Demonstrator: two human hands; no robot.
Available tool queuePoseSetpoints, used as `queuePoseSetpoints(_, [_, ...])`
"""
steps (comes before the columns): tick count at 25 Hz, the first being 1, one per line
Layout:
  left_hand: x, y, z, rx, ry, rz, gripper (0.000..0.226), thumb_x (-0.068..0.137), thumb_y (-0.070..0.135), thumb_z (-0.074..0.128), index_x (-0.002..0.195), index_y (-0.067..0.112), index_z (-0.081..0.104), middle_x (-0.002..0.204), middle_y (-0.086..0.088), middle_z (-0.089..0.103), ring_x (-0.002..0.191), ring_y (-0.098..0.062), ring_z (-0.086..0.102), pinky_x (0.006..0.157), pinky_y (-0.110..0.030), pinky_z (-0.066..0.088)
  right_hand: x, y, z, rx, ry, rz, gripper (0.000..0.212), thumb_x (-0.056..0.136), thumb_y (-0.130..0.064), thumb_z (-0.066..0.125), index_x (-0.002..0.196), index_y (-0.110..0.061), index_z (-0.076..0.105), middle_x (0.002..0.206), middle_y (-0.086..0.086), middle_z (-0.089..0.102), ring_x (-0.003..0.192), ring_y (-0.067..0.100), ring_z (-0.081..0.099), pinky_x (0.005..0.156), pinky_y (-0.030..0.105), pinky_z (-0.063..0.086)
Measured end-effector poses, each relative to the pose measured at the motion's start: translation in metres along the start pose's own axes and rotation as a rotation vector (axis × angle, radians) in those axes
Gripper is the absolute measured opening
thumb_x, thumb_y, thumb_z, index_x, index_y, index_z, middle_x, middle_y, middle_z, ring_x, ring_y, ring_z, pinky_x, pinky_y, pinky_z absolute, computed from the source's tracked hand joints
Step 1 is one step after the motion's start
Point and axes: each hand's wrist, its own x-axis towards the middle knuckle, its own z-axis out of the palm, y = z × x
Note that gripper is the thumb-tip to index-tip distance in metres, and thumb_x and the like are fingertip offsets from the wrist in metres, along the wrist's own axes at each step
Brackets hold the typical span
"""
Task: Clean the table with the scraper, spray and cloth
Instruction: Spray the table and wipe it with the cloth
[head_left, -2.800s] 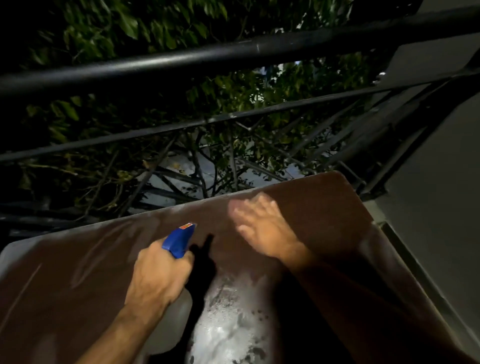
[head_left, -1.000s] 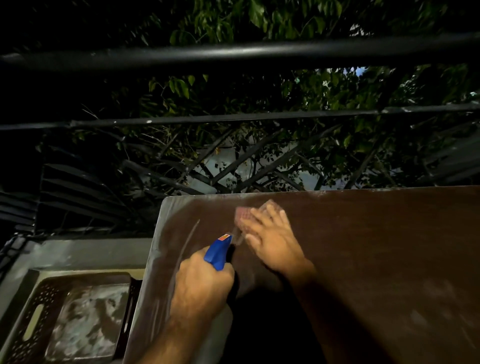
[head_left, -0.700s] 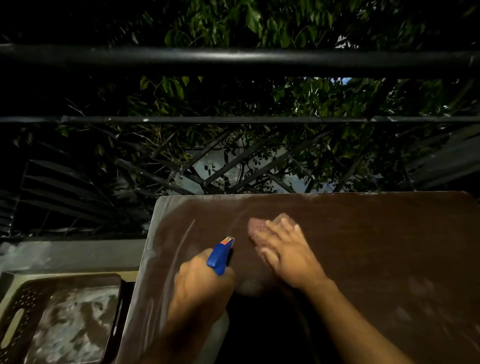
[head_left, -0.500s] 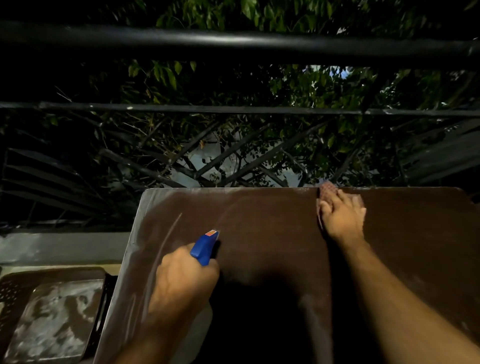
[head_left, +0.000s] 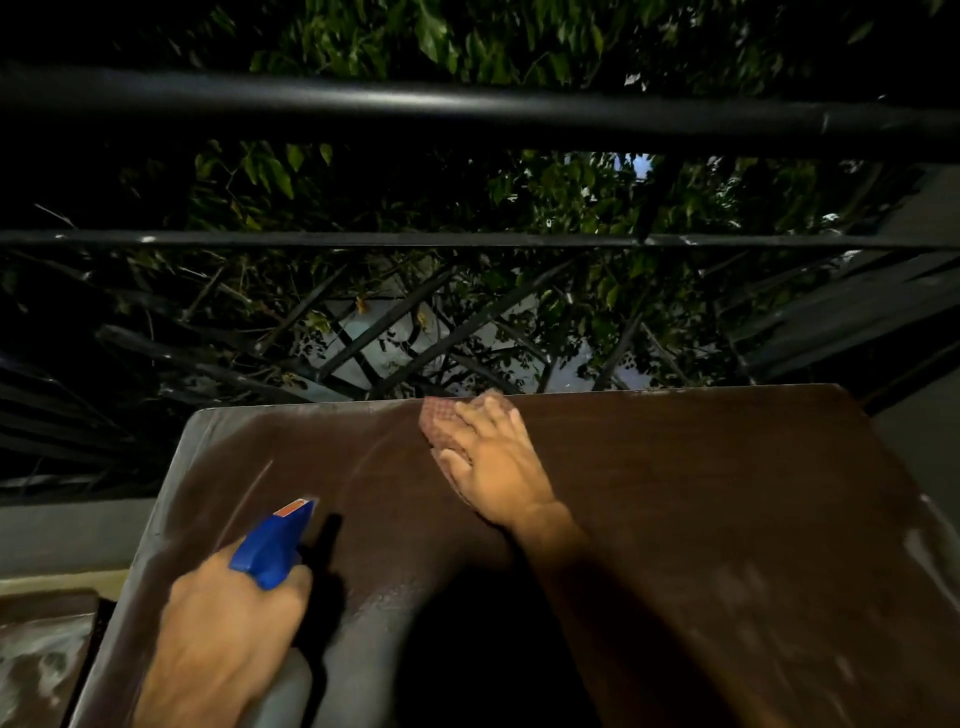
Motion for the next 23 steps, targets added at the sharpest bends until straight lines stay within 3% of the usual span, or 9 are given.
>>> queuePoseSetpoints(3, [0.007, -0.007, 0.007, 0.035, -0.034, -0.057, 0.056, 0.067, 0.051, 0.062, 0.114, 0.022, 0.070, 0.100, -0.009, 0.066, 0.092, -0.033, 0.057, 0.080, -0.039, 0.044, -0.010, 0.107, -0.028, -0.001, 0.107, 0.297, 0.052, 0.102, -0.049, 0.033, 0.152, -0.038, 0.031, 0.162, -0.005, 0.026, 0.151, 0.025, 0.008, 0.122, 0.048, 0.002])
queuePoseSetpoints(5, [0.020, -0.023, 0.018, 0.081, -0.014, -0.078, 0.072, 0.055, 0.057, 0.050, 0.119, 0.031, 0.069, 0.109, -0.006, 0.069, 0.095, -0.032, 0.061, 0.083, -0.042, 0.050, -0.023, 0.175, -0.053, -0.031, 0.134, 0.535, 0.052, 0.102, -0.049, 0.030, 0.153, -0.036, 0.031, 0.162, -0.002, 0.025, 0.150, 0.029, 0.010, 0.120, 0.051, 0.009])
queuePoseSetpoints(9, [0.044, -0.053, 0.037, 0.149, -0.009, -0.096, 0.089, 0.049, 0.067, 0.044, 0.128, 0.032, 0.065, 0.116, -0.005, 0.068, 0.098, -0.030, 0.063, 0.088, -0.045, 0.055, -0.031, 0.196, -0.064, -0.024, 0.117, 0.756, 0.054, 0.103, -0.047, 0.032, 0.154, -0.029, 0.031, 0.164, 0.001, 0.020, 0.150, 0.033, 0.010, 0.120, 0.050, 0.006])
queuePoseSetpoints(11, [0.030, -0.028, 0.027, 0.113, -0.027, -0.102, 0.082, 0.056, 0.063, 0.050, 0.127, 0.026, 0.067, 0.114, -0.009, 0.068, 0.100, -0.033, 0.062, 0.088, -0.043, 0.052, -0.019, 0.161, -0.052, -0.055, 0.130, 0.659, 0.053, 0.102, -0.047, 0.032, 0.153, -0.032, 0.032, 0.163, 0.000, 0.023, 0.150, 0.033, 0.010, 0.120, 0.050, 0.004])
queuePoseSetpoints(13, [0.007, 0.006, 0.014, 0.077, -0.016, -0.120, 0.052, 0.075, 0.045, 0.066, 0.118, 0.014, 0.070, 0.106, -0.018, 0.068, 0.097, -0.039, 0.061, 0.083, -0.041, 0.048, -0.011, 0.106, -0.033, -0.065, 0.094, 0.431, 0.053, 0.101, -0.049, 0.030, 0.151, -0.034, 0.036, 0.161, -0.002, 0.027, 0.149, 0.032, 0.011, 0.119, 0.049, 0.002])
queuePoseSetpoints(15, [-0.003, 0.016, 0.010, 0.063, 0.046, -0.124, 0.029, 0.082, 0.032, 0.069, 0.103, 0.011, 0.070, 0.103, -0.024, 0.071, 0.097, -0.044, 0.063, 0.080, -0.042, 0.049, -0.011, 0.045, -0.013, -0.061, 0.030, 0.185, 0.059, 0.095, -0.053, 0.021, 0.147, -0.036, 0.043, 0.158, -0.004, 0.033, 0.148, 0.031, 0.017, 0.119, 0.049, 0.003])
queuePoseSetpoints(16, [-0.004, 0.011, 0.009, 0.051, 0.047, -0.137, 0.030, 0.081, 0.034, 0.066, 0.098, 0.010, 0.069, 0.103, -0.025, 0.071, 0.097, -0.045, 0.064, 0.080, -0.042, 0.050, -0.014, 0.015, -0.003, -0.051, 0.005, 0.085, 0.061, 0.091, -0.054, 0.021, 0.143, -0.036, 0.047, 0.155, -0.003, 0.039, 0.147, 0.032, 0.023, 0.119, 0.050, 0.005])
queuePoseSetpoints(20, [-0.003, -0.021, -0.008, -0.030, 0.043, -0.132, 0.061, 0.065, 0.043, 0.045, 0.115, 0.019, 0.069, 0.114, -0.012, 0.072, 0.106, -0.038, 0.063, 0.088, -0.037, 0.050, -0.040, -0.084, 0.033, -0.050, -0.111, -0.286, 0.048, 0.086, -0.050, 0.041, 0.128, -0.039, 0.061, 0.139, -0.003, 0.058, 0.133, 0.034, 0.049, 0.118, 0.055, 0.022])
queuePoseSetpoints(23, [-0.004, -0.041, -0.024, -0.102, 0.088, -0.172, 0.047, 0.072, 0.039, 0.055, 0.109, 0.014, 0.071, 0.106, -0.016, 0.071, 0.100, -0.039, 0.063, 0.085, -0.038, 0.050, -0.051, -0.127, 0.050, -0.105, -0.211, -0.580, 0.047, 0.086, -0.051, 0.041, 0.130, -0.042, 0.057, 0.141, -0.007, 0.056, 0.134, 0.033, 0.048, 0.111, 0.057, 0.031])
